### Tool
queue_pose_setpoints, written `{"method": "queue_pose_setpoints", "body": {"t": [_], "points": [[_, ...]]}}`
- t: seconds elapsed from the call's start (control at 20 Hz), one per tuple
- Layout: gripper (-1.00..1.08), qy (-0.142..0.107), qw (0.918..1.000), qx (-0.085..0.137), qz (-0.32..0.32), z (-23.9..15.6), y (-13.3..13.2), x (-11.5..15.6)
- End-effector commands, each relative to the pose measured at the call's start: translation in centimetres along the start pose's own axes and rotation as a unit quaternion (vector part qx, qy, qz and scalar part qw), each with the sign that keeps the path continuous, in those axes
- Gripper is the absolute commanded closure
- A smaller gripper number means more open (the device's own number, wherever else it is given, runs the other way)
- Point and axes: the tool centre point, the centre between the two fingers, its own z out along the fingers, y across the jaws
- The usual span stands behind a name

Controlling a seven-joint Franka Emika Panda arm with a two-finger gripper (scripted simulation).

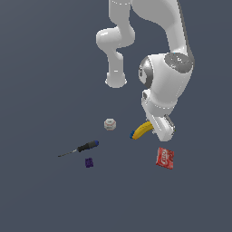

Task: Pick up a designated object from a clutter of objects.

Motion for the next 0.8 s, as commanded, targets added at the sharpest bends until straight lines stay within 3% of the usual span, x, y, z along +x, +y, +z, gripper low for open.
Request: {"method": "queue_pose_setpoints", "body": {"t": [0.0, 0.75], "points": [[1.08, 0.0, 1.0, 0.001, 0.0, -2.1, 1.1, 0.0], [1.08, 0.002, 1.0, 0.002, 0.0, -14.1, 7.8, -0.1]]}}
